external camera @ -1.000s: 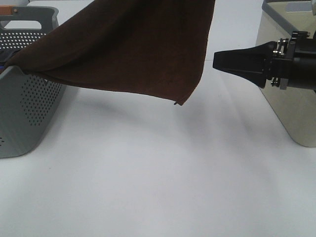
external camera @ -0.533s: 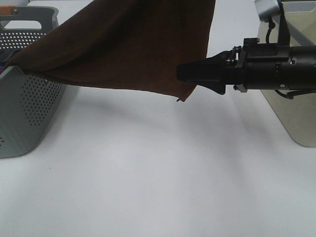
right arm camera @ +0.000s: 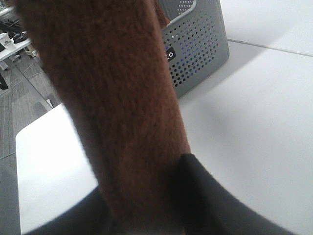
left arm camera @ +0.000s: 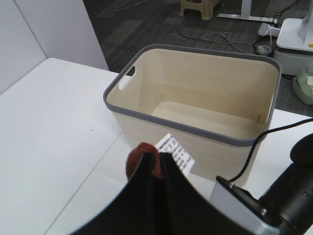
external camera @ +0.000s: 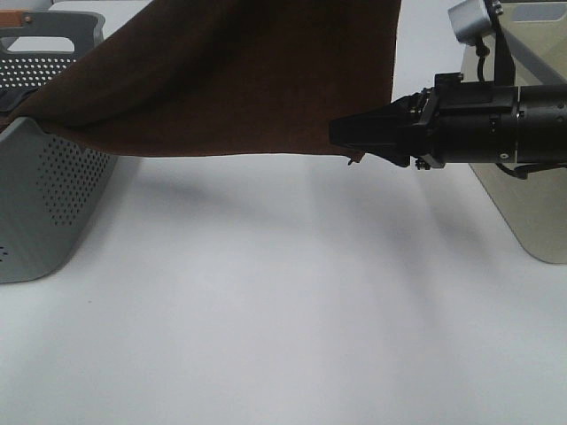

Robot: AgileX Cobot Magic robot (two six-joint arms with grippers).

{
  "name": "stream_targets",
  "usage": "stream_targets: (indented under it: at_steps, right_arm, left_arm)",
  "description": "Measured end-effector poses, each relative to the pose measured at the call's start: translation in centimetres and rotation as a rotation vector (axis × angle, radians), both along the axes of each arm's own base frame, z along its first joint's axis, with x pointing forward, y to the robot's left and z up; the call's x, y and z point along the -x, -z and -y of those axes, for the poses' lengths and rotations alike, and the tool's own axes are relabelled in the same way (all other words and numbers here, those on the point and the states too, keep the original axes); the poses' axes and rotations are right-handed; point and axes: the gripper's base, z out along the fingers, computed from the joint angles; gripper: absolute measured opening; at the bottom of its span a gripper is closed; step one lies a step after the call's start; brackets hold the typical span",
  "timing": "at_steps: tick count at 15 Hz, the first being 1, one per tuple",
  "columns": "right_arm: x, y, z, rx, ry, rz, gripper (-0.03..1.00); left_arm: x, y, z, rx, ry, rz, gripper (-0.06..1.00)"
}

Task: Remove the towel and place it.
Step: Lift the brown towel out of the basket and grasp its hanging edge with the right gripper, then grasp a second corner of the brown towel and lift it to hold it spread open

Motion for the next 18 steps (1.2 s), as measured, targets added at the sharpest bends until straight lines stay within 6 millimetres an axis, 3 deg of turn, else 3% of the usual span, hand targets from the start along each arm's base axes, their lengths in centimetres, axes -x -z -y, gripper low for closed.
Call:
stream_targets:
  at_steps: [2,3,5,7,9,10,12,14,16,18]
  right_arm:
    - [0.0,0.0,0.0,-0.002,0.002,-0.005,0.25]
    - [0.0,0.1,0.0,-0.007,0.008,-0.020,0.10]
    - [-0.1,0.1,0.0,-0.031,0.037,-0.078,0.00]
    - [-0.4,-0.2,0.0,-0.060,0.066,-0.126,0.00]
    - [-1.9,-2.0,-0.2,-0.126,0.134,-0.218,0.00]
    - [-3.3,-4.1,-0.3,-0.075,0.159,-0.294,0.00]
    - [-4.4,-5.9,-0.1,-0.010,0.213,-0.374,0.00]
    - [-6.0,-9.3,0.6,0.111,0.319,-0.447,0.00]
    - [-6.9,-13.6,1.9,0.266,0.420,-0.409,0.00]
    - [-7.4,-18.7,2.9,0.317,0.521,-0.310,0.00]
  left_arm:
    - [-0.2,0.0,-0.1,-0.020,-0.014,0.019,0.00]
    - [-0.2,0.1,-0.2,-0.030,-0.021,0.028,0.00]
    - [-0.5,0.2,-0.3,-0.050,-0.035,0.043,0.00]
    - [-1.0,0.7,-0.2,-0.071,-0.066,0.042,0.00]
    - [-3.0,3.1,0.5,-0.095,-0.148,-0.002,0.00]
    - [-5.8,5.4,0.5,-0.062,-0.238,-0.051,0.00]
    - [-8.2,6.6,-0.2,0.004,-0.307,-0.069,0.00]
    - [-11.3,7.9,-2.1,0.093,-0.402,-0.104,0.00]
    - [-12.5,8.0,-3.6,0.158,-0.445,-0.152,0.00]
    - [-11.7,6.3,-4.2,0.184,-0.428,-0.126,0.00]
